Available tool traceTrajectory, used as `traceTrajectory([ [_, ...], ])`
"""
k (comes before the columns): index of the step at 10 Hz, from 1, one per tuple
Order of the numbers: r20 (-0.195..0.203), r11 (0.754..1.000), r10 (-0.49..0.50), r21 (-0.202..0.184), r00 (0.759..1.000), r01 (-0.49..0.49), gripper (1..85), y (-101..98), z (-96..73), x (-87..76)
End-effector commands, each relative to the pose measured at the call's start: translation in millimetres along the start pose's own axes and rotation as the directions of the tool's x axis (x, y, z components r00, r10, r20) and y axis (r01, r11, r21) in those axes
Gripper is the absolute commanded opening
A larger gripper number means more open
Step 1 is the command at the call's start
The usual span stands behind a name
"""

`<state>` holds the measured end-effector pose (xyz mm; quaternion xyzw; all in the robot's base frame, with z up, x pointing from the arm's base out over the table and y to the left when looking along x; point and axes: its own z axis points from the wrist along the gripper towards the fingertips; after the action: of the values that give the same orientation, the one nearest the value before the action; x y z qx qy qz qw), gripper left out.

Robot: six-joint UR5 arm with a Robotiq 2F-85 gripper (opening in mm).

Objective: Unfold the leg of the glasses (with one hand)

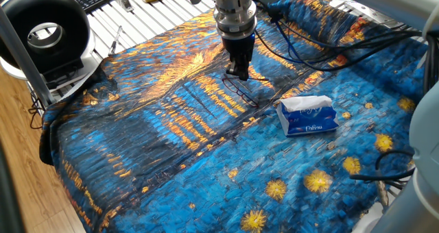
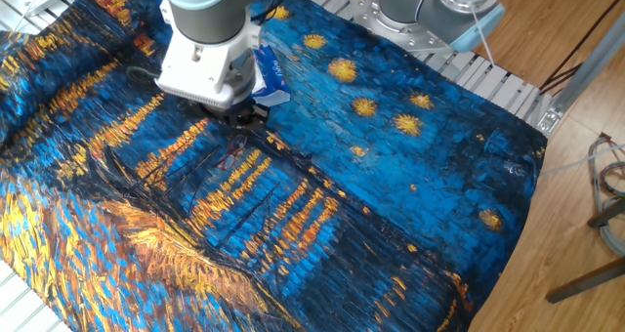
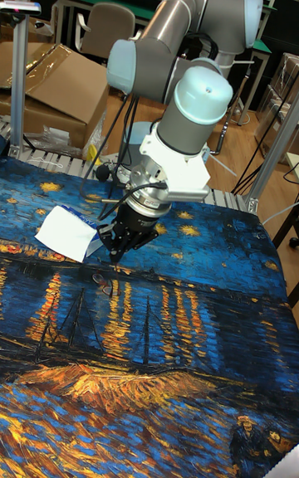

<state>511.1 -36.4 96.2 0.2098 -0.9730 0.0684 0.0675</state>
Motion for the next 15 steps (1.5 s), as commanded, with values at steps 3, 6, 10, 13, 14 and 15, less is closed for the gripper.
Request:
traceTrajectory([
  [3, -0.011, 1.000, 0.018, -0.014, 1.000, -0.018, 1.0, 3.9, -15.0, 10.2],
  [6, -0.016, 1.000, 0.021, -0.016, 1.000, -0.021, 1.0, 4.3, -15.7, 11.6],
  [10, 0.009, 1.000, 0.004, -0.028, 1.000, -0.004, 1.0, 6.8, -13.1, 4.0],
  [13, 0.020, 1.000, -0.002, -0.027, 1.000, 0.003, 1.0, 6.4, -8.9, -1.4],
  [14, 0.022, 1.000, -0.002, -0.027, 1.000, 0.003, 1.0, 6.4, -7.1, -2.9],
  [15, 0.022, 1.000, -0.001, -0.027, 1.000, 0.002, 1.0, 6.5, -6.5, -3.3],
])
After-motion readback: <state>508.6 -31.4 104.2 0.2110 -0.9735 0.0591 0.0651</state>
